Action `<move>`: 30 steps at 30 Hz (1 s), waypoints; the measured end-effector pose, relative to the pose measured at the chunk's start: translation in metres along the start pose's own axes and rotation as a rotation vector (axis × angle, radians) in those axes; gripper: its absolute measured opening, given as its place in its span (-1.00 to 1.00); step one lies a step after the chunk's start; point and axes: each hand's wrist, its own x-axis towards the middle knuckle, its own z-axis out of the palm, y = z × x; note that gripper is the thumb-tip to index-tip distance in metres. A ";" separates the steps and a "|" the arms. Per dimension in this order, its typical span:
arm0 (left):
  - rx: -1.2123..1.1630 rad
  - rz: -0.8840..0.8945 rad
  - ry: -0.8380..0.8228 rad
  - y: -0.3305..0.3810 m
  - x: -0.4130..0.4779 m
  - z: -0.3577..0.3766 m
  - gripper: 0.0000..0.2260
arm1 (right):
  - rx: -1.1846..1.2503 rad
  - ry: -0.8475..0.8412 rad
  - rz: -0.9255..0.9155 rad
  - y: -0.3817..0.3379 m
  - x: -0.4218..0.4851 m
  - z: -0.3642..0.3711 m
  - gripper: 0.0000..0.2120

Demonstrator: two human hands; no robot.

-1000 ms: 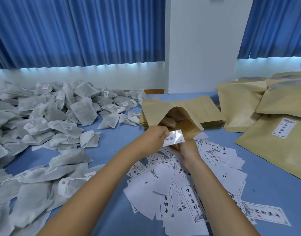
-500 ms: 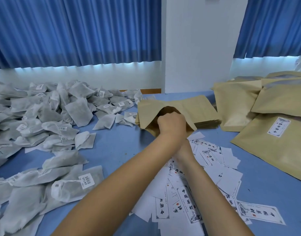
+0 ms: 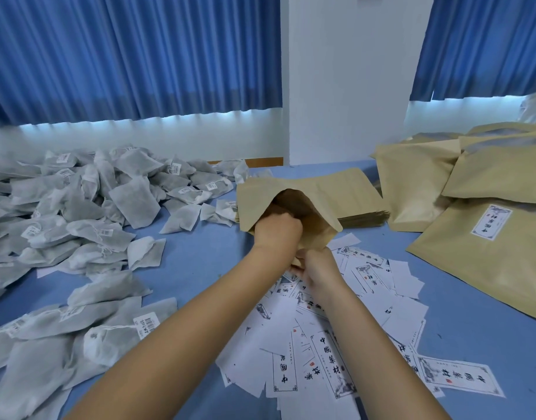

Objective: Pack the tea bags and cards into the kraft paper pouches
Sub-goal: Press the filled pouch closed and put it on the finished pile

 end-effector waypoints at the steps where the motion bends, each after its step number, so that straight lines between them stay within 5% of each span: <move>1: -0.029 -0.022 -0.052 -0.002 -0.001 0.000 -0.79 | -0.028 0.008 0.003 -0.001 -0.001 0.001 -0.72; 7: -0.120 -0.043 -0.008 -0.012 0.005 -0.008 -0.86 | 0.011 -0.007 0.047 -0.001 -0.007 0.002 -0.73; 11: -0.173 0.006 -0.380 -0.018 0.012 -0.002 -0.69 | -0.001 -0.005 0.028 0.000 -0.007 0.002 -0.68; 13: -0.055 -0.002 -0.367 -0.021 0.005 -0.001 -0.66 | -0.034 0.005 0.014 0.001 -0.008 0.001 -0.70; 16: -0.071 0.021 -0.049 -0.014 -0.021 -0.001 -0.81 | -0.039 0.006 0.027 0.001 -0.007 0.000 -0.73; 19: -0.218 0.036 0.713 -0.009 -0.040 -0.012 -0.85 | -0.080 -0.021 0.031 -0.001 -0.006 0.002 -0.76; 21: -0.240 0.021 0.958 -0.013 -0.042 -0.019 -0.88 | -0.021 -0.012 0.048 -0.003 -0.008 0.004 -0.71; 25: -0.370 -0.057 0.333 -0.014 -0.039 -0.014 -0.55 | 0.051 -0.067 0.067 -0.003 -0.014 0.005 -0.74; 30: -0.294 -0.096 0.131 -0.006 -0.047 0.019 -0.79 | 0.404 -0.303 0.104 -0.017 -0.014 -0.005 -0.82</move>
